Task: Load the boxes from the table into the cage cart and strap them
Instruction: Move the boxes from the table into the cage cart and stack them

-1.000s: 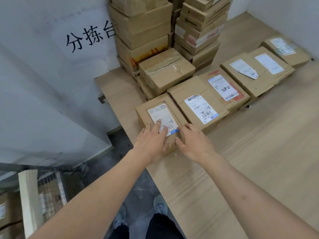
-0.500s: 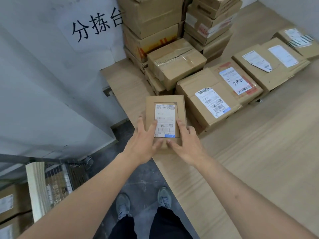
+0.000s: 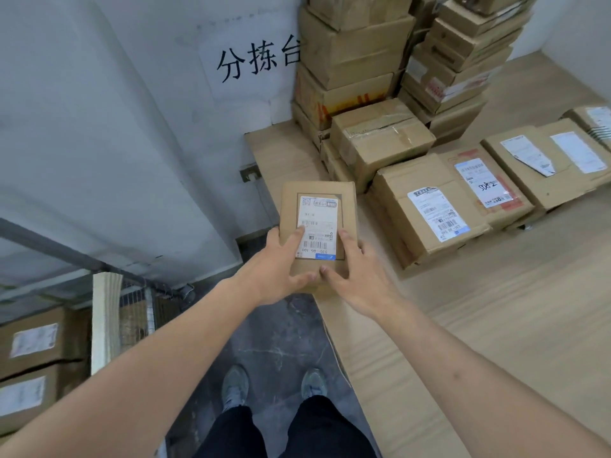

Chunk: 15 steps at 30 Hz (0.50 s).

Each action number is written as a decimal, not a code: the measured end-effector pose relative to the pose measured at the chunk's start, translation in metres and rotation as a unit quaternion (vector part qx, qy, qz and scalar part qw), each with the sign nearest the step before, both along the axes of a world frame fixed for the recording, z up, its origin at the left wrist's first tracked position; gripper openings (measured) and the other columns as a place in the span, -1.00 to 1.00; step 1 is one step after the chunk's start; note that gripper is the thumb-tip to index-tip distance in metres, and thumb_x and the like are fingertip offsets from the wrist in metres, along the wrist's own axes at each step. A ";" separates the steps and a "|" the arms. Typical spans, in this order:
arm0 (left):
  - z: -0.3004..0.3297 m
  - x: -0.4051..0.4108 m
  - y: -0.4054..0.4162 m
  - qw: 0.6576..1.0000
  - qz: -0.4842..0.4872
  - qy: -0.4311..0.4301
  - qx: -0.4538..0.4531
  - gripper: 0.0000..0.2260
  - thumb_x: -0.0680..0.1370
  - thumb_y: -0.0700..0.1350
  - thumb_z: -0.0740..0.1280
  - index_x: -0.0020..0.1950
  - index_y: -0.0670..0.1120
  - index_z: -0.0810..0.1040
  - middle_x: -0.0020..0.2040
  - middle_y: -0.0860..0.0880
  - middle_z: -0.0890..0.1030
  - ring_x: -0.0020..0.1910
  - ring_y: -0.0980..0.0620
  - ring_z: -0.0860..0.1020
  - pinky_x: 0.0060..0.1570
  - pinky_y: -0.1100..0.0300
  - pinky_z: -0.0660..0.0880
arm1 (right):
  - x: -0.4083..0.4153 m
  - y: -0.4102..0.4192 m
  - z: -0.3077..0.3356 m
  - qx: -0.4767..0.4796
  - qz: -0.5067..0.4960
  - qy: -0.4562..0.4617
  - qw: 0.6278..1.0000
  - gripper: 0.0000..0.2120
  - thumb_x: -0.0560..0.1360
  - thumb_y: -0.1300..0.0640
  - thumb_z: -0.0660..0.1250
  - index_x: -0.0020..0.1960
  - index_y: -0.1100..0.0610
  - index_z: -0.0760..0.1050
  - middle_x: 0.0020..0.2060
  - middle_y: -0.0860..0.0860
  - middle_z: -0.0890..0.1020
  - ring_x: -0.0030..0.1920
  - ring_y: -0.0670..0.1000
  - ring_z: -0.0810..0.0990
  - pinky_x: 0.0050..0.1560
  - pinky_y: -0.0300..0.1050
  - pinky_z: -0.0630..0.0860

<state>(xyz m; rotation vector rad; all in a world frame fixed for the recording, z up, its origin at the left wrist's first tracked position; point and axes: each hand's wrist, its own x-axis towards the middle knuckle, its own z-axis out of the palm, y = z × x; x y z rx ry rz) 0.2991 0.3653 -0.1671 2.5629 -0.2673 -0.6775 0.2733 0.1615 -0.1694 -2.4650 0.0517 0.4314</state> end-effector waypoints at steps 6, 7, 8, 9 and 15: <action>0.021 -0.017 0.038 0.997 0.067 -0.028 0.002 -0.06 0.54 0.34 0.37 0.70 0.07 -0.13 0.58 -0.14 0.08 0.37 -0.21 0.48 0.39 -0.04 0.46 | 0.011 0.033 0.021 -0.007 0.078 -0.036 0.996 -0.21 0.58 -0.21 0.35 0.66 -0.10 0.01 0.42 0.07 0.35 0.36 0.12 0.45 0.25 0.01 0.47; 0.023 -0.021 0.046 0.996 0.081 -0.030 0.001 -0.06 0.54 0.34 0.37 0.70 0.07 -0.12 0.57 -0.13 0.10 0.38 -0.20 0.48 0.40 -0.05 0.46 | 0.012 0.040 0.023 -0.006 0.092 -0.039 0.995 -0.20 0.58 -0.21 0.35 0.66 -0.10 0.01 0.41 0.07 0.36 0.36 0.12 0.45 0.24 0.00 0.46; 0.025 -0.025 0.054 0.995 0.096 -0.032 0.001 -0.06 0.54 0.34 0.38 0.70 0.07 -0.11 0.56 -0.13 0.12 0.38 -0.20 0.48 0.40 -0.06 0.46 | 0.014 0.048 0.025 -0.004 0.106 -0.041 0.994 -0.20 0.58 -0.21 0.36 0.66 -0.11 0.01 0.40 0.07 0.37 0.36 0.12 0.46 0.26 0.01 0.46; 0.028 -0.030 0.061 0.993 0.113 -0.034 0.001 -0.06 0.53 0.34 0.38 0.70 0.08 -0.11 0.56 -0.12 0.13 0.38 -0.19 0.48 0.40 -0.06 0.46 | 0.015 0.055 0.026 -0.002 0.121 -0.043 0.992 -0.19 0.57 -0.22 0.36 0.65 -0.12 0.00 0.40 0.08 0.37 0.37 0.13 0.46 0.28 0.03 0.48; 0.037 -0.066 0.112 0.980 0.196 -0.035 0.003 -0.04 0.50 0.36 0.41 0.70 0.09 -0.08 0.57 -0.15 0.15 0.42 -0.22 0.46 0.41 -0.06 0.44 | 0.014 0.109 0.028 0.008 0.207 -0.030 0.978 -0.18 0.55 -0.26 0.35 0.65 -0.14 -0.01 0.45 0.06 0.33 0.37 0.13 0.47 0.26 0.03 0.49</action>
